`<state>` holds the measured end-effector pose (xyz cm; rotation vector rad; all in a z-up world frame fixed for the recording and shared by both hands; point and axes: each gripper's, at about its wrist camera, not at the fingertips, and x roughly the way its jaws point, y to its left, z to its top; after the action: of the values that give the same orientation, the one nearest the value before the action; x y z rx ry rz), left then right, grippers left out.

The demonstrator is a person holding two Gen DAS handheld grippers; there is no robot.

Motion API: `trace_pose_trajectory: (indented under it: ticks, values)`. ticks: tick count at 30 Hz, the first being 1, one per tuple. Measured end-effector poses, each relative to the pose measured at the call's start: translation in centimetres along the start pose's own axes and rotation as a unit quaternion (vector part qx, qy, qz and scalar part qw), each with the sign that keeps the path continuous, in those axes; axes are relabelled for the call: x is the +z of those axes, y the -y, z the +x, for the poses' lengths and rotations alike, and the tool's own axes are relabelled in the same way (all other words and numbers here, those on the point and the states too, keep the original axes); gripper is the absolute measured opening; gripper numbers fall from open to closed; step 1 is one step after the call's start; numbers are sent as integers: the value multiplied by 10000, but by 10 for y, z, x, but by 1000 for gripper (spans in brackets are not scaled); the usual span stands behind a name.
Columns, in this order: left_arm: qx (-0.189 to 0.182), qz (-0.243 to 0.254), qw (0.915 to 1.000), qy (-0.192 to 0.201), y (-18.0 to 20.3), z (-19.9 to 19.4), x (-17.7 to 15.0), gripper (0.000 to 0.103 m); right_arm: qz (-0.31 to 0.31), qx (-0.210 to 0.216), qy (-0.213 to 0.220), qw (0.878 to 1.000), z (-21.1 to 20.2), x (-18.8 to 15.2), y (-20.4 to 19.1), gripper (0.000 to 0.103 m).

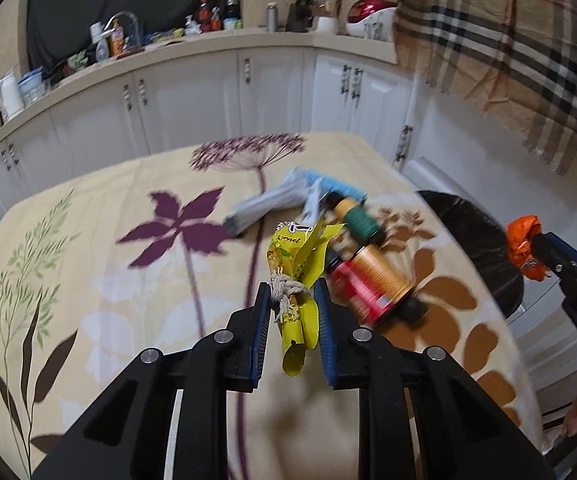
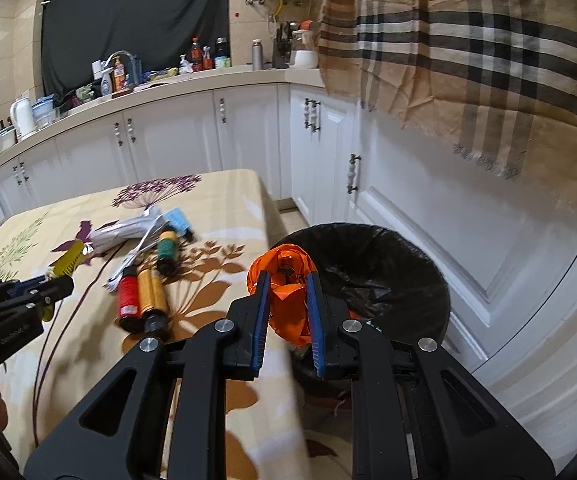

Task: Collect trash
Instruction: 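Carry the bag and packet over the bin and open both tools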

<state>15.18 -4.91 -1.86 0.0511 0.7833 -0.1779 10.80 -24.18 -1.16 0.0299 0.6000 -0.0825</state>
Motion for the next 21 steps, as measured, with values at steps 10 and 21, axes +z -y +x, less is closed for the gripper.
trace_pose_trajectory:
  ticks: [10, 21]
  values:
    - [-514, 405, 9975, 276, 66, 23, 43, 23, 124, -352, 70, 9993, 26, 15, 35, 18]
    - [-566, 840, 9942, 370, 127, 67, 73, 23, 265, -622, 14, 9977, 63, 22, 72, 18]
